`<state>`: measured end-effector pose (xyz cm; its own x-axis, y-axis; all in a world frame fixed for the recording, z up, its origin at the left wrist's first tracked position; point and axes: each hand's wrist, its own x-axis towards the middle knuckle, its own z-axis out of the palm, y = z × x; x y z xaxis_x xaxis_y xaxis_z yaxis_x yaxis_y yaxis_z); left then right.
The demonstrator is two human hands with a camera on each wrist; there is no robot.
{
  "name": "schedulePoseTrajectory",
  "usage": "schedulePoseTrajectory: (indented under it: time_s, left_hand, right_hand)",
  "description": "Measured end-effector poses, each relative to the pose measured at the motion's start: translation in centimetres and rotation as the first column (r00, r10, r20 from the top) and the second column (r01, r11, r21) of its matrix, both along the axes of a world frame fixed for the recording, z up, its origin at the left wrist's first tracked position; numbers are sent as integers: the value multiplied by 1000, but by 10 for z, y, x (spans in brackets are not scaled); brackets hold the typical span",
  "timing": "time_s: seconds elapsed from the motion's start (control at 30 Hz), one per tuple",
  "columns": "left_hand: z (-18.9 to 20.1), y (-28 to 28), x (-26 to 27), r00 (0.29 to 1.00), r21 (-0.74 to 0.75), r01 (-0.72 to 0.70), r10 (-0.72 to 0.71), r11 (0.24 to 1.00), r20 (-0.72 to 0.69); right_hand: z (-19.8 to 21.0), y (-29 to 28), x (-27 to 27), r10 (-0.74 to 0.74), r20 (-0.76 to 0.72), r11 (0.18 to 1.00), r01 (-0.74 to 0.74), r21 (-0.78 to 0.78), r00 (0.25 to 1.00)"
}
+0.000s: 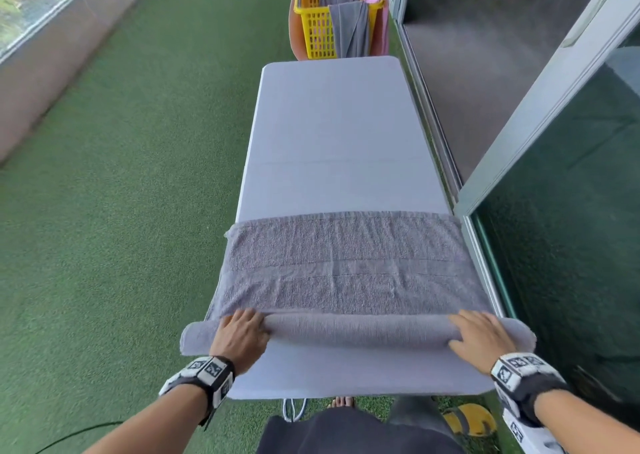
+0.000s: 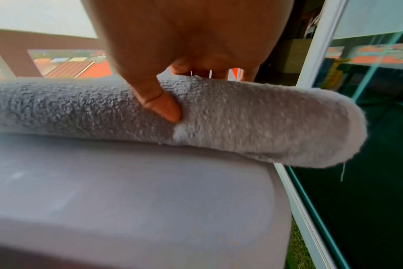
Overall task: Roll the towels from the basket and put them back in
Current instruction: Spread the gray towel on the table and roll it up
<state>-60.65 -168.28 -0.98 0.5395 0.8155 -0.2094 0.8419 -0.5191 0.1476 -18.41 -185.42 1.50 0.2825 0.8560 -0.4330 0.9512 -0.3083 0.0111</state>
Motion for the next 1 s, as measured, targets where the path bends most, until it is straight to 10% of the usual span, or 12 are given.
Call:
schedulePoseTrajectory:
  time_s: [1.0]
  left_hand:
    - [20,9,13,991,-36,-131,131,991,-15]
  right_hand:
    - [2,28,11,-103,-97,994,106,28,990]
